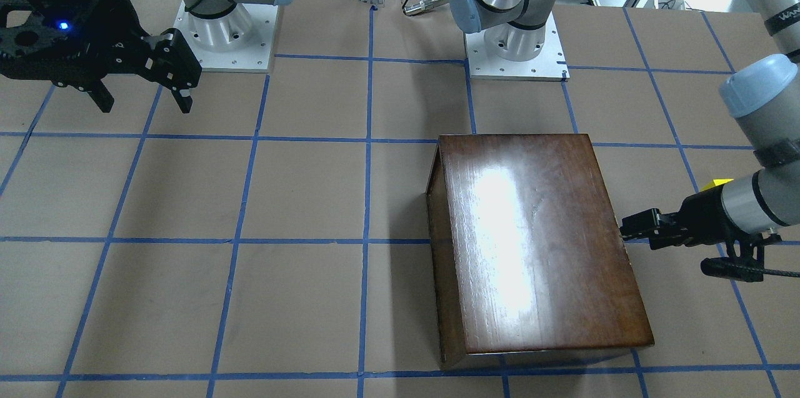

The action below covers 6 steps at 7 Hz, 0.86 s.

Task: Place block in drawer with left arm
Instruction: 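Align the left gripper with the white drawer handle and grasp it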

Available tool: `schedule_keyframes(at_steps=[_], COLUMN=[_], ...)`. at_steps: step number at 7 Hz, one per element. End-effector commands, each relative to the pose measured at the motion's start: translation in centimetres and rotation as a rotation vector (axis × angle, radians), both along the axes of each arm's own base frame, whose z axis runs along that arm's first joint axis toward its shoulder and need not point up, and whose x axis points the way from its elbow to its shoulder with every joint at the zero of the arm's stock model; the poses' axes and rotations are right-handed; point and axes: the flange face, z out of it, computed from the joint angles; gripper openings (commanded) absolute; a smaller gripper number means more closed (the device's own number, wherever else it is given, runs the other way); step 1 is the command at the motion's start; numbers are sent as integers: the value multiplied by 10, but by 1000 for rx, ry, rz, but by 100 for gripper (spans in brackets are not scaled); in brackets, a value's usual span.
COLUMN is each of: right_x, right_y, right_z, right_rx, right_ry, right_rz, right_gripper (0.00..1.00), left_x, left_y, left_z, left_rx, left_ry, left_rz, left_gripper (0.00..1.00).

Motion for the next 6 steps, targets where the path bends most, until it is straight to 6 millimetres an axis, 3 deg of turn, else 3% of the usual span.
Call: schedule_keyframes(at_steps=[1,6], right_x=[0,0], right_y=[0,0], right_z=[-1,0], right_rx=[1,0], right_ry=[-1,0], right_rz=[0,0], right_gripper=[100,100], left_x=[0,2], left_y=[0,-1], left_z=[-4,-11], left_rx=[6,18], left_ry=[4,3], left_rz=[1,1], left_gripper=[90,90])
